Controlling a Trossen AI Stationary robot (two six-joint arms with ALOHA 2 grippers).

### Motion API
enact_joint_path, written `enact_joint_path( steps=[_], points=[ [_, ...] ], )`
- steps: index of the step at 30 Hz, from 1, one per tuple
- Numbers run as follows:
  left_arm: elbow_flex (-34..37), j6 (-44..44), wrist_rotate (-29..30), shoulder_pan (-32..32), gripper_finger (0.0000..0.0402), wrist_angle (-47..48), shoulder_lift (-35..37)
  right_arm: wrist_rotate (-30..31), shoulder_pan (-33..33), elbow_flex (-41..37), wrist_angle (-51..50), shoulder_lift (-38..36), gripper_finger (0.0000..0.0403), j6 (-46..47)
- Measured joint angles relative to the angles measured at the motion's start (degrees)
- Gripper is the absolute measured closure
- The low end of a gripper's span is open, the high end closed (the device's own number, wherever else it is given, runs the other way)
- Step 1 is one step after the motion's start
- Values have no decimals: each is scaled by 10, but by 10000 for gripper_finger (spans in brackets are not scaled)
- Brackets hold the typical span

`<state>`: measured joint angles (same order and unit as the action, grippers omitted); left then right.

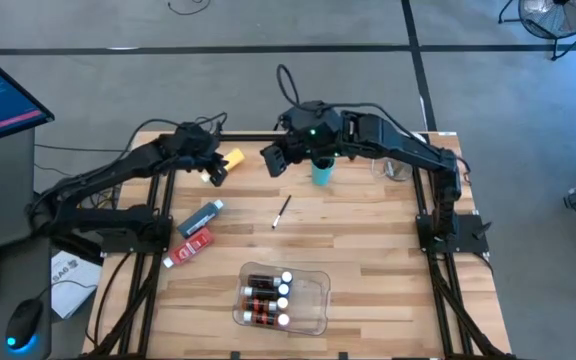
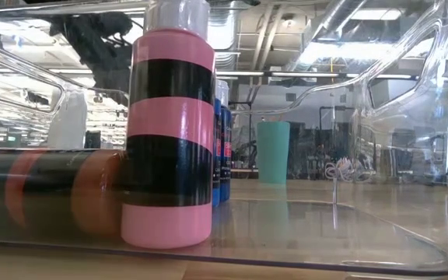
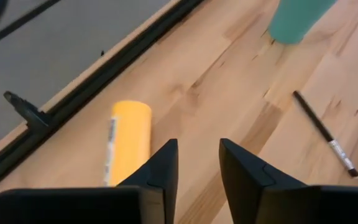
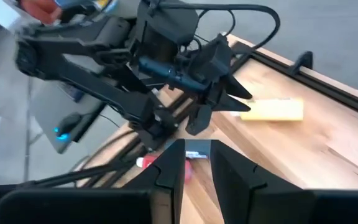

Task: Pick & Place Paint Supplies
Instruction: Put the yellow paint bottle into the transparent bin

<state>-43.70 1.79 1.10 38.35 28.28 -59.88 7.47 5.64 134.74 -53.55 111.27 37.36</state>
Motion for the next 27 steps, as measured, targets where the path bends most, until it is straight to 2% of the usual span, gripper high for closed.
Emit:
enact_joint_path(
  steps=[7, 13, 19, 23, 27],
  points=[
    [0, 14, 15, 30, 298, -2, -42, 37, -23, 0, -3, -5, 333, -15],
    [0, 21, 17, 65, 287, -2, -45, 85, -49, 0, -35, -16, 333, -47],
    [0, 31, 16, 84, 286, -9, -37, 149, -65, 0, -111, -52, 333, -54],
    [0, 36, 17, 84, 285, -13, -48, 194, -78, 0, -167, -80, 333, -100],
    [0, 72, 14, 83, 285, -20, -61, 234, -96, 0, -219, -108, 333, -109]
  ],
)
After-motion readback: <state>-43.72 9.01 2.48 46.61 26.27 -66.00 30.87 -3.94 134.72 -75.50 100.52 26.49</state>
